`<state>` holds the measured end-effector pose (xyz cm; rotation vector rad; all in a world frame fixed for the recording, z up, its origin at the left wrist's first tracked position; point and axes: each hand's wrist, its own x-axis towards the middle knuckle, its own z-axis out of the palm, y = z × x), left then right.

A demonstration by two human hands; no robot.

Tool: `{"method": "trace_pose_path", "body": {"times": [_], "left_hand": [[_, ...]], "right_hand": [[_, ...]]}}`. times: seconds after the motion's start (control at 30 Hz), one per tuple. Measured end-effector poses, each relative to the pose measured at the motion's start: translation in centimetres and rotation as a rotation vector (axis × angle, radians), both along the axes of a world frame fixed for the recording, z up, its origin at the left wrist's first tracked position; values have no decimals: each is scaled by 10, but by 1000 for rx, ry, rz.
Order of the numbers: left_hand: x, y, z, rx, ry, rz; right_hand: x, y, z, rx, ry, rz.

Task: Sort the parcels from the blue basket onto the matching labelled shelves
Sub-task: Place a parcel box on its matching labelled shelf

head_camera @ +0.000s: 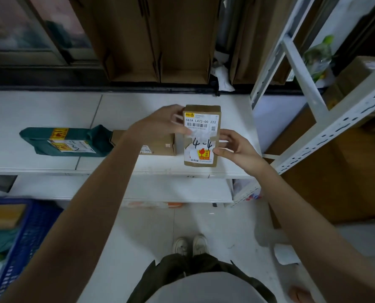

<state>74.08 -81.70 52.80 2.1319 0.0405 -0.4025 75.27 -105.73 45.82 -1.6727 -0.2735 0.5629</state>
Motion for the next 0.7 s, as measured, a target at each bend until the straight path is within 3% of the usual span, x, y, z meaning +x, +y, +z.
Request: {"method": "trace_pose_path", "body": {"times": [0.27,0.47,0.7], "left_hand": [[44,7,-8,144,47,-82],[53,5,-33,269,-27,-85],[47,12,-70,326,-57,-39]], "right_hand": [[33,6,-11,-95,33,21],[47,27,-34,-299,-55,10],[57,45,-69,-371,-32,6]]}}
